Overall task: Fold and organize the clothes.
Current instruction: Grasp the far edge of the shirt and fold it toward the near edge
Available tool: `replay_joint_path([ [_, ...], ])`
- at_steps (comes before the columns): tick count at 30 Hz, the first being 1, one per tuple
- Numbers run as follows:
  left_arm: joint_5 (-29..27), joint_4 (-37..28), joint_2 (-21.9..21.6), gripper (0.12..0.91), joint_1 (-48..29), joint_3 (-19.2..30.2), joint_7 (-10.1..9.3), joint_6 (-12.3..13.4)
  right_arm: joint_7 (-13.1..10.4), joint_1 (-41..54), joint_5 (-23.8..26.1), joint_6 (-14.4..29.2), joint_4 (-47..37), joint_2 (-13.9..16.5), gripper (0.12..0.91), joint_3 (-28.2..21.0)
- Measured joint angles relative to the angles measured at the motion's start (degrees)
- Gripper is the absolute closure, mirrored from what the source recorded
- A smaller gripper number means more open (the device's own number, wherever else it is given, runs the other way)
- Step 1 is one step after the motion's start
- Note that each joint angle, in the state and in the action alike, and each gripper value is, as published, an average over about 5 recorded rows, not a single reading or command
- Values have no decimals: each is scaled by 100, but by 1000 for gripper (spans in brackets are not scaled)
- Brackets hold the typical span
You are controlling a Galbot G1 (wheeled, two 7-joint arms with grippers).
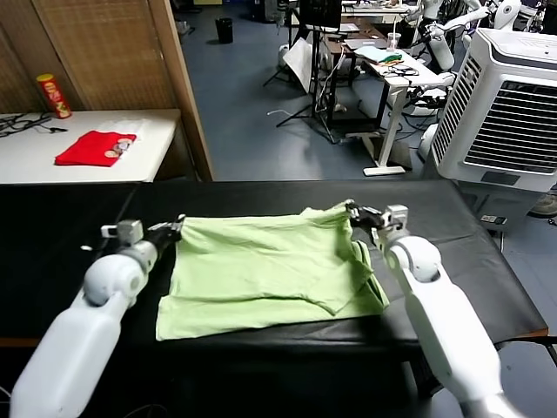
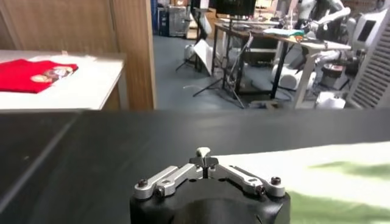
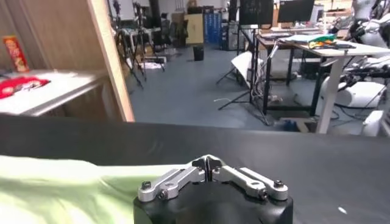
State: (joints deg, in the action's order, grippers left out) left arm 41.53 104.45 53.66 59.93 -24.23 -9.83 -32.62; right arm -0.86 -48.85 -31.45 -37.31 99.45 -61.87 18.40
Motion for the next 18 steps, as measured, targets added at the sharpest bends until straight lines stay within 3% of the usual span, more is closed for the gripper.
replay_joint_path([
  [10, -215, 1103, -24, 901, 1406, -666, 60, 4, -39, -823, 56, -451, 916, 405, 883, 223],
  [18, -429, 1464, 31, 901, 2162, -1001, 143, 16, -15, -1471, 309, -489, 1293, 473, 883, 332],
])
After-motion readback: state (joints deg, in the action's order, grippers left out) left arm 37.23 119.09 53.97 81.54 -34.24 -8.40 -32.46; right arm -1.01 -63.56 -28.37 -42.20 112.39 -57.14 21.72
